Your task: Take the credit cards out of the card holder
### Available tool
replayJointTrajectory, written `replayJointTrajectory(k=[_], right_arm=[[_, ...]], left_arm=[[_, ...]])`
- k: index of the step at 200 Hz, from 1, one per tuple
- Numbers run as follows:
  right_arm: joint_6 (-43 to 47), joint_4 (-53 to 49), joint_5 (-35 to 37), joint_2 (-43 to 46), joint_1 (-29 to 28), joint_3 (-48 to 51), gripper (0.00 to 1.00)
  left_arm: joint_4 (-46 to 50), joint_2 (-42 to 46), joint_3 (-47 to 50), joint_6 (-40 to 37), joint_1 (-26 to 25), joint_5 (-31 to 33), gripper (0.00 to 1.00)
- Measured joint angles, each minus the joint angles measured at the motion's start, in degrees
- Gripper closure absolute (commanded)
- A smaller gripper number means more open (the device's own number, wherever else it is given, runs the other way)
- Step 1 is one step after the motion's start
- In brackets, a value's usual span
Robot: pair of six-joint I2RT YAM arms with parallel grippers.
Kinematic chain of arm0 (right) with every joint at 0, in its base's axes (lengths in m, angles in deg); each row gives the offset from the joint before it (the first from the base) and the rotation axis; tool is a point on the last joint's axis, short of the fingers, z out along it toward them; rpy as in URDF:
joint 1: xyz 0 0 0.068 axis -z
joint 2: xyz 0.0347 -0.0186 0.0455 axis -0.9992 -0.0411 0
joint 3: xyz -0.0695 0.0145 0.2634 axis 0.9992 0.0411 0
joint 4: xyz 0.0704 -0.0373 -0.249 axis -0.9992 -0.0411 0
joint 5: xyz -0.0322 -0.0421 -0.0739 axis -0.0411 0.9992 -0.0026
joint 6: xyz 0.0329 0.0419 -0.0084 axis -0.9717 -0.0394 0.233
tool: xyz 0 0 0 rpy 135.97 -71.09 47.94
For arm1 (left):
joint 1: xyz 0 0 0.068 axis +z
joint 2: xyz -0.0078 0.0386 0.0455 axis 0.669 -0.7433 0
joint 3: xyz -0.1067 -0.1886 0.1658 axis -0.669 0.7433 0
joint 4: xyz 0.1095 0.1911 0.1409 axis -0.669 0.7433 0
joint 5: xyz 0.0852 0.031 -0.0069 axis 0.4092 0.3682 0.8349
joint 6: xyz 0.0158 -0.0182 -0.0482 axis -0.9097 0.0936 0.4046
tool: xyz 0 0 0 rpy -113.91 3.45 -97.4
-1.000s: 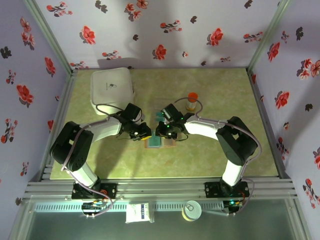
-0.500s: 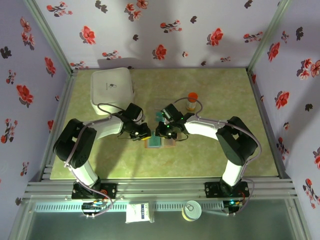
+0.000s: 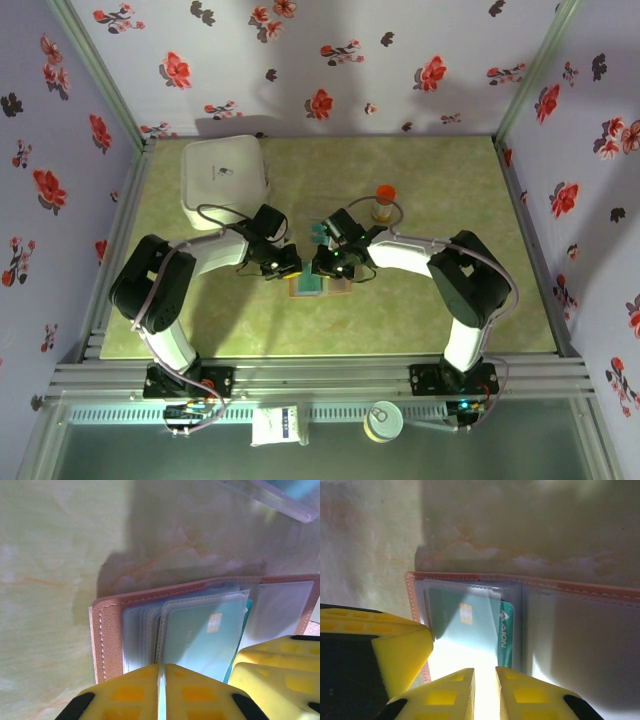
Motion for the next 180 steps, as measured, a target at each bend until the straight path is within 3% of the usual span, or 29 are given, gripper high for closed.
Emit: replayJointTrajectory(k=[180], right_arm=[[1.8,-2.4,1.8,0.3,0.2,0.0,0.79]], left_arm=[[1.7,-0.1,-0.8,-0.7,0.6,0.1,0.9]])
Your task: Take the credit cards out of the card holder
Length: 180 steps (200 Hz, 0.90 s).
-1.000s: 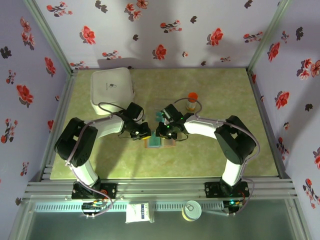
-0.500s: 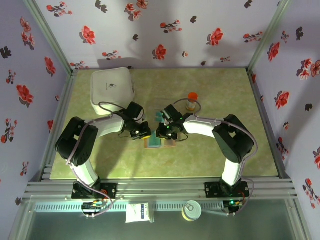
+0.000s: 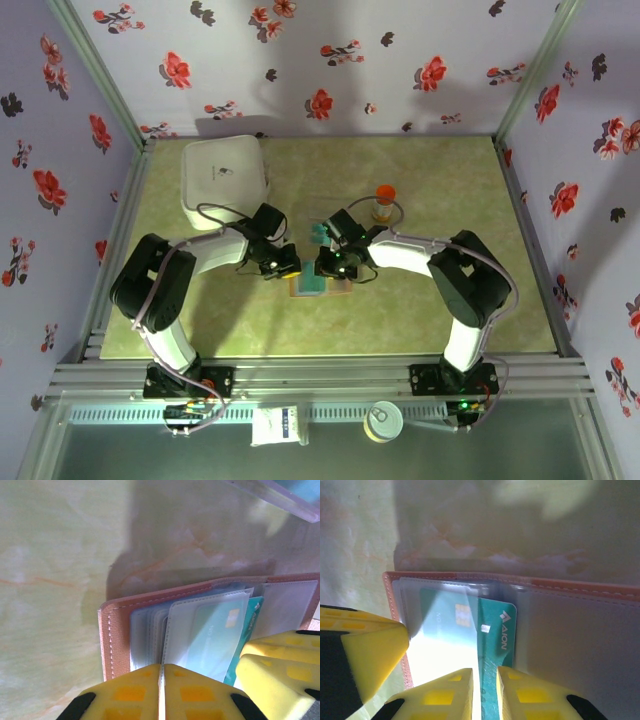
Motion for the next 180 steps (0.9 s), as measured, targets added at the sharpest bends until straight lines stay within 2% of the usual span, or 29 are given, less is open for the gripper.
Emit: replayJointTrajectory(k=[76,180], right_arm=[[0.0,-1.3,1.3,3.0,0.0,0.0,0.78],[-0.2,-1.4,1.7,3.7,0.2,1.7,0.73]], left_arm=[[0.4,1.3,1.9,-0.4,0.0,1.4,0.96],[0.4,-0.3,0.1,-1.9,0.1,1.7,0.95]])
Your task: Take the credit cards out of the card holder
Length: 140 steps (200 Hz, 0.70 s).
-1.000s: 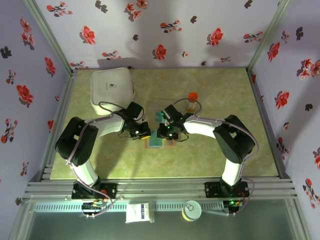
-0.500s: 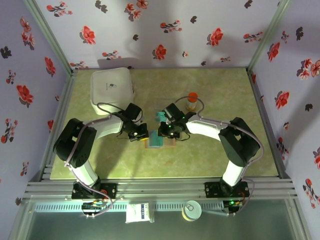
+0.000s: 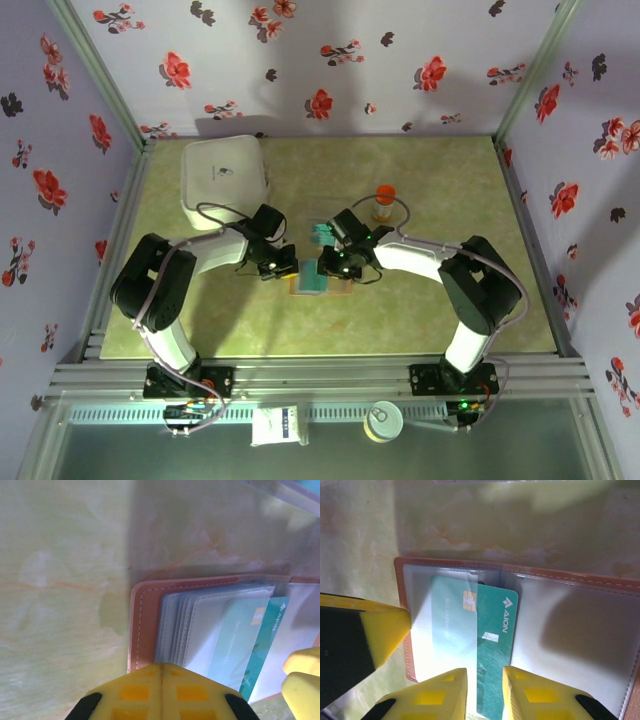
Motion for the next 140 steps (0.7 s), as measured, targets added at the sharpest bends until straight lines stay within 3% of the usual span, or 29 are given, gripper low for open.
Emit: replayJointTrajectory(k=[71,140], right_arm=[[-1.7,3.3,-0.9,0.0,1.3,3.0,0.71],[-3.5,8.3,-3.4,0.0,2.3,5.3,0.71]], left_arm=[[2.1,1.8,-1.3,-0.2,0.1,0.5,0.94],[-0.3,0.8,-4.5,0.9,-2.1,-3.4,0.97]])
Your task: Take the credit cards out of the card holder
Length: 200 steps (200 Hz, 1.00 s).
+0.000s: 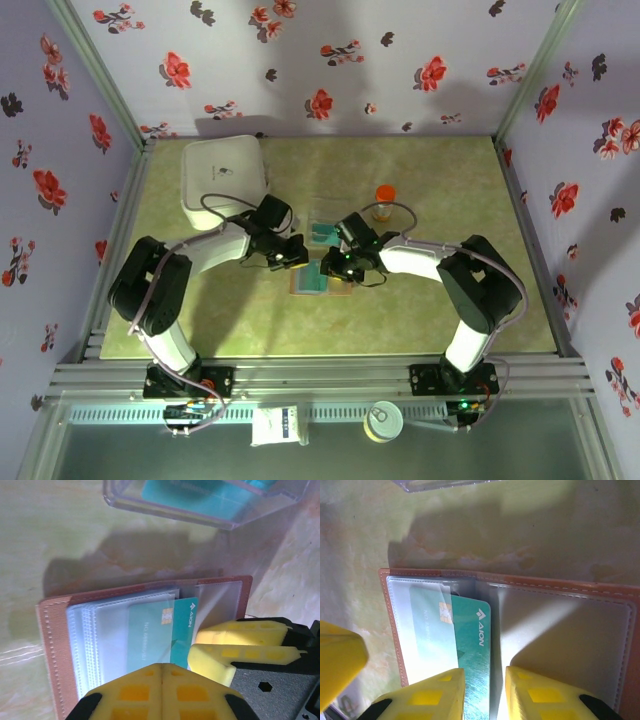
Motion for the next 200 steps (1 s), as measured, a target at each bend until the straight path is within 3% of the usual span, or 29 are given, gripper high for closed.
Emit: replayJointTrajectory(k=[122,200], right_arm=[[-4.1,12.1,-5.5,0.0,1.4,5.4,0.75],[-5.4,15.9,-7.4,-0.4,1.4,5.8,0.83]], left_arm=[[4.2,-3.4,-0.1,-2.7,-0.7,2.7,0.99],[4.7,-3.7,-0.5,-2.9,-0.7,2.8,0.99]])
